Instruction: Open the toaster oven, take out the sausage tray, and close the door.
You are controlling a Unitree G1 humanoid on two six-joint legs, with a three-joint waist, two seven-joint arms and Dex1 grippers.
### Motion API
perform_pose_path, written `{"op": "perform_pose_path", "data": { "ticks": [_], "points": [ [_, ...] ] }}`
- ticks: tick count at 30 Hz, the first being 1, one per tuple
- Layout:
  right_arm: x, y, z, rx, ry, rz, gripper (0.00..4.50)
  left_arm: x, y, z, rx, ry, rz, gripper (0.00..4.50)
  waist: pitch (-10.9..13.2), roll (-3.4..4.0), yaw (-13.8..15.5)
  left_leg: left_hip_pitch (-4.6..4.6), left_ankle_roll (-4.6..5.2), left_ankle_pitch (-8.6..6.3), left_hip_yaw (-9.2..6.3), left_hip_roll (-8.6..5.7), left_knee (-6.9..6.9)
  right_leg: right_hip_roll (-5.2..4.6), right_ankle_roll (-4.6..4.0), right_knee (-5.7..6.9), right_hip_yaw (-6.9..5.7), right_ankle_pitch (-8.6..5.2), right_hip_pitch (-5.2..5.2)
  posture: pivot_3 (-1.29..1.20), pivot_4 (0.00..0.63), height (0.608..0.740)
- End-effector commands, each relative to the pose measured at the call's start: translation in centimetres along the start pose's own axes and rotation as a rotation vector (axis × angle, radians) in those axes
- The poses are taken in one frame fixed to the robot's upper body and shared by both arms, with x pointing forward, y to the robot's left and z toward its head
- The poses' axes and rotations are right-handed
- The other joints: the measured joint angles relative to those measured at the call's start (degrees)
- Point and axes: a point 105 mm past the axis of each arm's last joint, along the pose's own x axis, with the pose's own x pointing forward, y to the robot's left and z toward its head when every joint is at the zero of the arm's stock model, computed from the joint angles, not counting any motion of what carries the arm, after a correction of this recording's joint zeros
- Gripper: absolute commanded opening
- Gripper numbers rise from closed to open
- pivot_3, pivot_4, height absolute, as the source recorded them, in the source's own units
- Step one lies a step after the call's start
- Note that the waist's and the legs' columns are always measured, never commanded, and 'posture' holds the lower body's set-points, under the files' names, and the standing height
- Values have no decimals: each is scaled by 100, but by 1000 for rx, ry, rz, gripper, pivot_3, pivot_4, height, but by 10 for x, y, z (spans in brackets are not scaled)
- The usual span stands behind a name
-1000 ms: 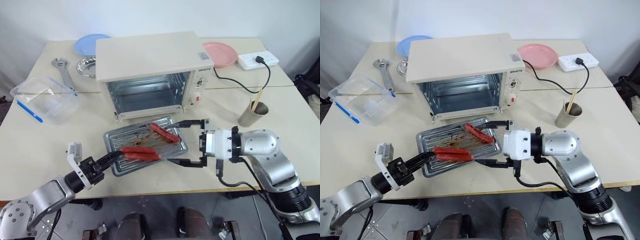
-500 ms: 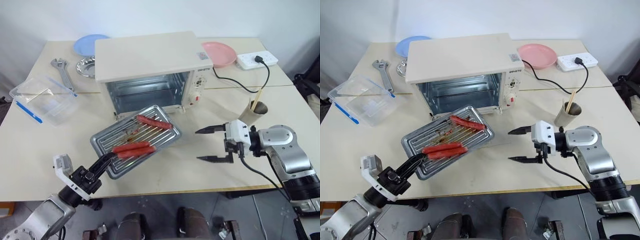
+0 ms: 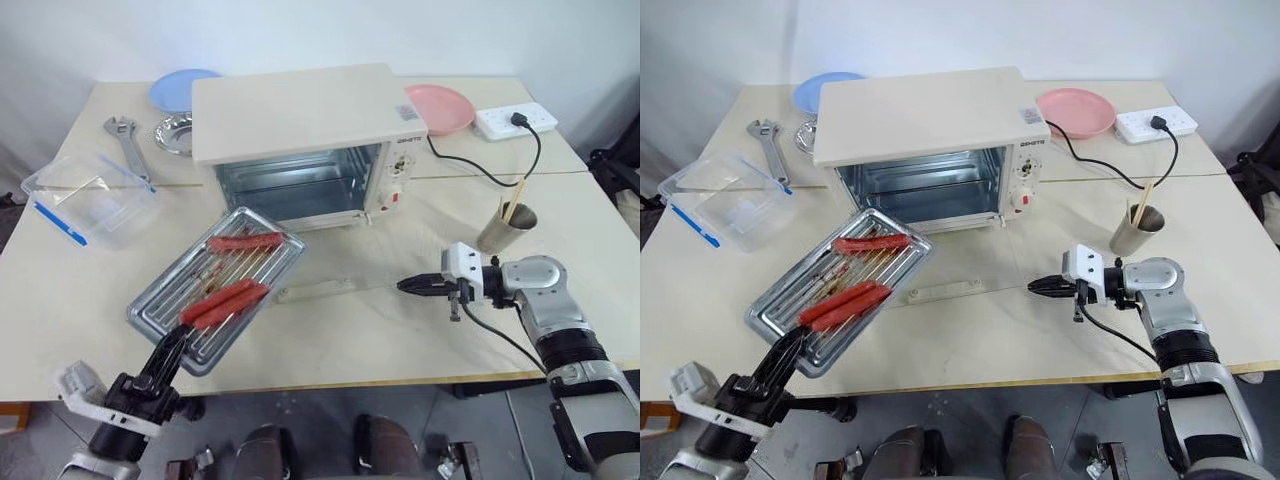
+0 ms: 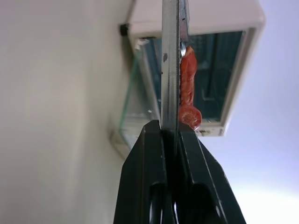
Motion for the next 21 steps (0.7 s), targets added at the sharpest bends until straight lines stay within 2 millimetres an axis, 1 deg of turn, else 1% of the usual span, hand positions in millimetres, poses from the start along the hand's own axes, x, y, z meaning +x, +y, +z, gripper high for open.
{"op": "perform_pose_path", "data": {
  "ticks": [1,7,9,13,17,21],
  "points": [
    [7,-6,5,-39,-10,0,41,-6,-17,-1,-16,-45,-65,0,0,0,-10,0,2,-1,0,0,2,0,-1,0,1,0,1,0,150,740],
    [18,-6,3,-37,-23,13,41,-22,-21,5,-33,-161,-43,0,-1,-1,-23,1,3,-10,-4,4,3,2,-6,-9,-4,-1,6,0,150,740],
    [23,-6,3,-36,-25,16,41,-30,-22,6,-45,-210,-35,0,-1,-1,-30,4,3,-10,-3,4,4,3,-7,-11,-3,-1,13,0,150,740],
    [29,-7,2,-39,-19,26,41,-44,-19,-4,-83,-213,-3,0,-3,-4,-57,12,3,-14,-7,7,5,6,-14,-17,-8,-5,24,0,150,740],
    [31,-10,3,-42,-22,24,41,-48,-19,0,-78,-263,-6,0,-3,-3,-45,12,4,-14,-12,9,7,6,-22,-17,-11,-9,25,0,150,740],
    [36,-11,5,-43,-29,32,41,-61,-15,11,-67,-352,0,0,-4,-6,-75,12,3,-17,-11,10,7,6,-23,-20,-11,-9,27,0,150,740]
  ]
}}
